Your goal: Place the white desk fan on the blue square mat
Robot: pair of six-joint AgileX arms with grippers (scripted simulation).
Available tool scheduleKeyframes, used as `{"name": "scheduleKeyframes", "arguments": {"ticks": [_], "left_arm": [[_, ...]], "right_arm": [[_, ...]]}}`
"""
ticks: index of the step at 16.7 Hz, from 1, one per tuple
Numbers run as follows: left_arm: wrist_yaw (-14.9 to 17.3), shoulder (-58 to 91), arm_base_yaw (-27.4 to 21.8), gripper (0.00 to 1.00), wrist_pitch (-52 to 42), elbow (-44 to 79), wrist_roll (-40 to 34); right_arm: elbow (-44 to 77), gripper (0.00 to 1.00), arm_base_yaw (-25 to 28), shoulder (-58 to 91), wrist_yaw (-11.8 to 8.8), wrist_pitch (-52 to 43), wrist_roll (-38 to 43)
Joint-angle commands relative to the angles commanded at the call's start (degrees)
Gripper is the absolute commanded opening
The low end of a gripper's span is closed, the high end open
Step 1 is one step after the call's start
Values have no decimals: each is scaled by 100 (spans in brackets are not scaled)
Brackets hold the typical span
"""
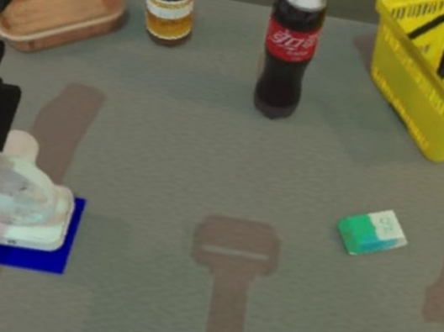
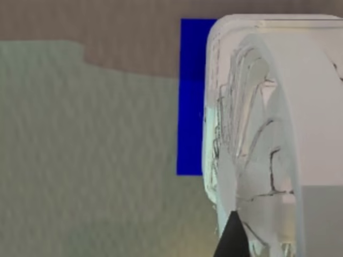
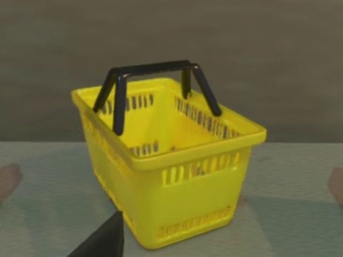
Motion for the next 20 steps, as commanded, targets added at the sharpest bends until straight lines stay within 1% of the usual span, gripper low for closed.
{"name": "scheduleKeyframes", "arguments": {"ticks": [1,14,15,20], "left_arm": [[0,0,0,0,0,0,0],[0,0,0,98,0,0,0],[0,0,0,100,0,0,0],[0,0,0,100,0,0,0]], "right_arm": [[0,100,0,0,0,0,0],[0,100,0,0,0,0,0],[0,100,0,0,0,0,0],[0,100,0,0,0,0,0]]}}
